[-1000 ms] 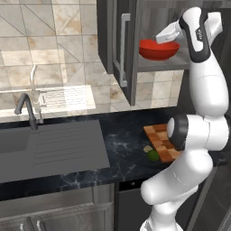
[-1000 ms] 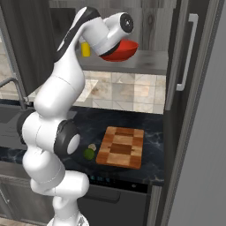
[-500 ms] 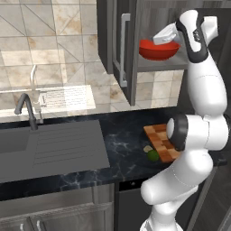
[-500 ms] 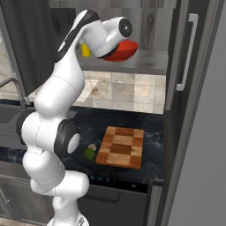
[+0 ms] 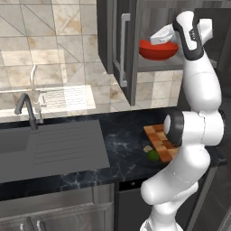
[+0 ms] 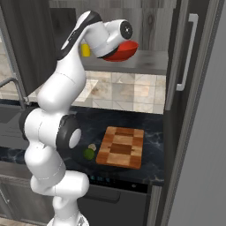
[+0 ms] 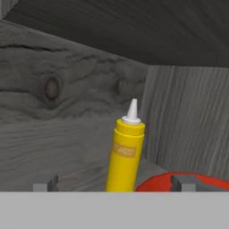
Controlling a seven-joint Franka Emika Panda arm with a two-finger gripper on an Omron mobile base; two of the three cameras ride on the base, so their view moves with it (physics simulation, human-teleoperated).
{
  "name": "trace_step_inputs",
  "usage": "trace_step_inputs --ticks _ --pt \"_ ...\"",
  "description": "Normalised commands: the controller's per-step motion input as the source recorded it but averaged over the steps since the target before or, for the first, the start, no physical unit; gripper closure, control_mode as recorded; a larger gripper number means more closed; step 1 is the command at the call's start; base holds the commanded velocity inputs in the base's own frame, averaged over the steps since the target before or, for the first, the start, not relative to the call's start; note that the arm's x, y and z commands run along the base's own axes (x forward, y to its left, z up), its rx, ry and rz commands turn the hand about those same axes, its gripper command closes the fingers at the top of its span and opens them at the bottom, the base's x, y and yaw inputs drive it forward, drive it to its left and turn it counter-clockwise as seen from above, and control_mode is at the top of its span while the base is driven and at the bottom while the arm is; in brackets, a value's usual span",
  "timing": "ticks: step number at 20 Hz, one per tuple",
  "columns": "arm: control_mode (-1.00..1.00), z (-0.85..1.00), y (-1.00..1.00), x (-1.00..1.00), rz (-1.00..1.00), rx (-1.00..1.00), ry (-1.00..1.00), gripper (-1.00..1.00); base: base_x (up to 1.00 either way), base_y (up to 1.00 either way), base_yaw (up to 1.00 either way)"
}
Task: Open the cabinet. Place the bowl and condiment on the counter. Then place the lime and garlic on the cutting board.
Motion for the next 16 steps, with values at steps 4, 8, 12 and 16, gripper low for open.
trace_step_inputs --ticks 4,8,12,16 --pt "-1.0 -0.06 0.02 0.16 0.03 0.01 0.0 -1.0 0.0 0.0 0.0" --pt "-1.0 -0.06 0.07 0.13 0.02 0.0 0.0 -1.0 0.0 0.0 0.0" --pt "-1.0 -0.05 0.1 0.16 0.01 0.0 0.0 -1.0 0.0 0.0 0.0" --pt "-1.0 -0.03 0.1 0.18 0.01 0.01 0.0 -1.0 0.0 0.0 0.0"
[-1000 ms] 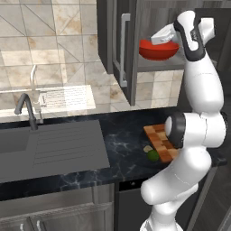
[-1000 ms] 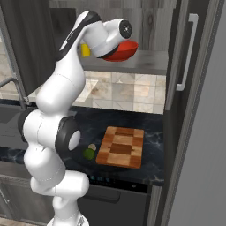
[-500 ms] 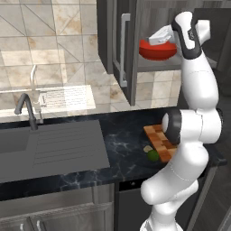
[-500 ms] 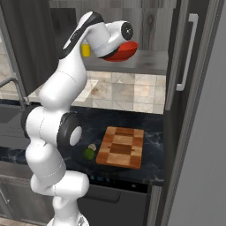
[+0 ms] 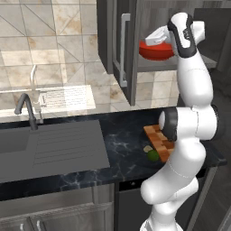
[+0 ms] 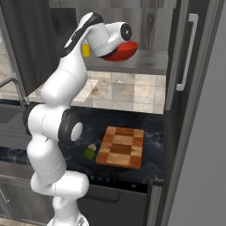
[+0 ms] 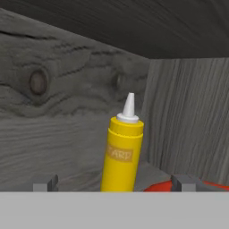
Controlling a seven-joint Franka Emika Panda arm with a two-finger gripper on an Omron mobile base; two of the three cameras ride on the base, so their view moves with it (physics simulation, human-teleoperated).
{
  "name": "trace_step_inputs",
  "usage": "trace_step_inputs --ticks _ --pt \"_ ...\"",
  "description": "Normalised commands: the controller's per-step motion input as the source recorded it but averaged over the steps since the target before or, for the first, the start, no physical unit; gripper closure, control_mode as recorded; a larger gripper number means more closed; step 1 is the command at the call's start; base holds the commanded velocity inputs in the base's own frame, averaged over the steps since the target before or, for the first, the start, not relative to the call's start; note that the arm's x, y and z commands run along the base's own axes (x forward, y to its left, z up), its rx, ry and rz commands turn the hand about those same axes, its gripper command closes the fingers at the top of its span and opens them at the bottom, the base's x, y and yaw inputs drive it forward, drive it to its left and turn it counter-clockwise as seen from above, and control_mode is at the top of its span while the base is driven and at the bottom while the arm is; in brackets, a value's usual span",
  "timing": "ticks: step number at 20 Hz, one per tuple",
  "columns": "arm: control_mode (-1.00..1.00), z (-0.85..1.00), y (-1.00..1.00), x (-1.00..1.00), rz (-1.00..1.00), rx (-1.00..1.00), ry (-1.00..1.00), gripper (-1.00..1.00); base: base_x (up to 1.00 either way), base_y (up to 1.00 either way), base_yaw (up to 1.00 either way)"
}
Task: Open the cabinet. Place the bowl and condiment on the counter. Then place the lime and garlic on the cutting board.
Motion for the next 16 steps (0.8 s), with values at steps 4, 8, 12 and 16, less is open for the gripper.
trace_step_inputs --ticks 4,8,12,16 --pt "-1.0 0.0 0.11 0.13 0.01 0.0 0.0 -1.0 0.0 0.0 0.0" --pt "-1.0 -0.01 0.12 0.1 0.0 0.0 0.0 -1.0 0.0 0.0 0.0" --pt "-1.0 -0.01 0.1 0.09 0.0 0.0 0.0 -1.0 0.0 0.0 0.0" --pt "-1.0 -0.02 0.03 0.03 0.0 0.0 0.0 -1.0 0.0 0.0 0.0"
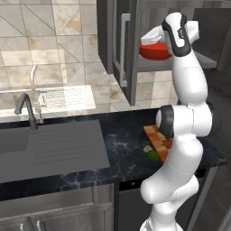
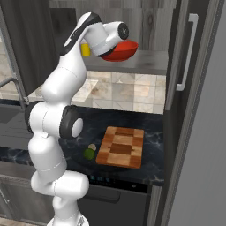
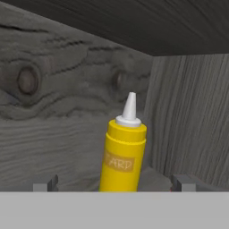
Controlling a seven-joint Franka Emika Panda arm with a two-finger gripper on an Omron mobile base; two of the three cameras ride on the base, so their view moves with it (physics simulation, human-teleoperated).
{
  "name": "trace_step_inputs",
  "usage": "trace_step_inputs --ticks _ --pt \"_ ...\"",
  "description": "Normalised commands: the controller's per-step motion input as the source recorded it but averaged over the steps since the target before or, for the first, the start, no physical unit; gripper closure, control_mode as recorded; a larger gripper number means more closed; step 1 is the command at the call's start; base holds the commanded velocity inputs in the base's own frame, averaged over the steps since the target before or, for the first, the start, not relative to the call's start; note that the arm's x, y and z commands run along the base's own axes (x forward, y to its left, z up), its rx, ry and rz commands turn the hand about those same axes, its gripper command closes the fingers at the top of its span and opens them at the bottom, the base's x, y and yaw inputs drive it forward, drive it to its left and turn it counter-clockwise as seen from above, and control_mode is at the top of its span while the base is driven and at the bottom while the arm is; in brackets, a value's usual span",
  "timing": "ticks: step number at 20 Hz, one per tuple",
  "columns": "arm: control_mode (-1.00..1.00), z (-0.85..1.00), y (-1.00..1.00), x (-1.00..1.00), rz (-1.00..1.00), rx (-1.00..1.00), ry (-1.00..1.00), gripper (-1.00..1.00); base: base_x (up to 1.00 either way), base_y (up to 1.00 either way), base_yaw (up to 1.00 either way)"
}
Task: Open the cabinet. Place the bowl and condiment on the counter. Then place the lime and garlic on the cutting board.
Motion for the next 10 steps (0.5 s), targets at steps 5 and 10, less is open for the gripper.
trace_step_inputs --ticks 5,10 --pt "-1.0 -0.02 0.05 0.11 0.0 0.0 0.0 -1.0 0.0 0.0 0.0" --pt "-1.0 -0.02 0.05 0.14 0.0 0.0 0.0 -1.0 0.0 0.0 0.0"
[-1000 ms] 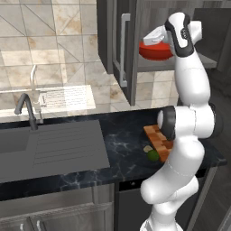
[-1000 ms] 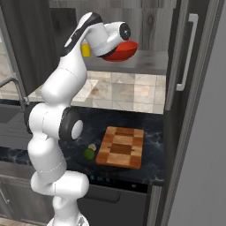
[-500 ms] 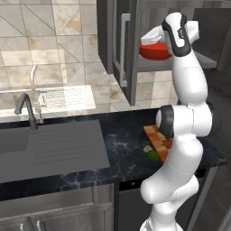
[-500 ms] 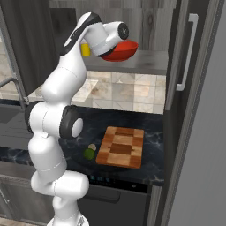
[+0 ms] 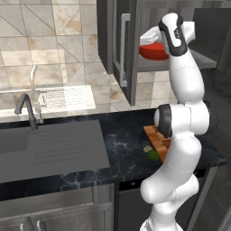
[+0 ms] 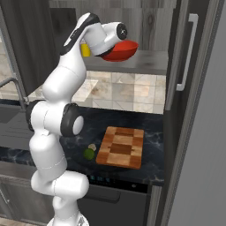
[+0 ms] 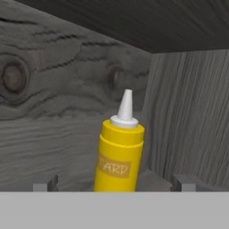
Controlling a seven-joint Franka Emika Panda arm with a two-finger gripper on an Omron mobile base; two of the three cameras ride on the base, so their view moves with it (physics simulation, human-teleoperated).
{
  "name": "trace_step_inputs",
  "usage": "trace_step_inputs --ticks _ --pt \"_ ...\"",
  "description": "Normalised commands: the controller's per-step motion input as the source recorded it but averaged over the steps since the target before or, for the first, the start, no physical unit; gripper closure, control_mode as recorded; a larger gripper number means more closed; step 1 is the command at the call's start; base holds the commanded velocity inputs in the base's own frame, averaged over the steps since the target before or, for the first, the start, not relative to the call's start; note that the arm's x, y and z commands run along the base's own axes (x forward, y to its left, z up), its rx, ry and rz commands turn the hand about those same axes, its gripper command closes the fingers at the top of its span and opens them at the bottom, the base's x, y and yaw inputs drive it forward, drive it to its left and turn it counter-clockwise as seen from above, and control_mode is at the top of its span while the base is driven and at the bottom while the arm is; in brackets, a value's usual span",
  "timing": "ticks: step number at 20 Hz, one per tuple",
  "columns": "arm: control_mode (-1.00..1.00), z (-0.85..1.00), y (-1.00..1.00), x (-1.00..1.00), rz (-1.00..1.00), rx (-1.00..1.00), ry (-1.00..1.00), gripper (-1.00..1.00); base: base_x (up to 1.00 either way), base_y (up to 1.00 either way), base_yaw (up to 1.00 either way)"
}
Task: Open the cabinet. Place the bowl and condiment on the counter. Then place the lime and garlic on the cutting board.
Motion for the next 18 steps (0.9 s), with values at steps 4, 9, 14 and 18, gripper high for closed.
trace_step_inputs --ticks 4,9,14,18 --pt "-1.0 0.0 0.0 0.07 0.0 0.0 0.0 -1.0 0.0 0.0 0.0" --pt "-1.0 -0.01 0.05 0.08 0.0 0.0 0.0 -1.0 0.0 0.0 0.0" --pt "-1.0 -0.03 0.14 0.15 0.0 0.0 0.0 -1.0 0.0 0.0 0.0" --pt "-1.0 -0.02 0.11 0.14 0.0 0.0 0.0 -1.0 0.0 0.0 0.0"
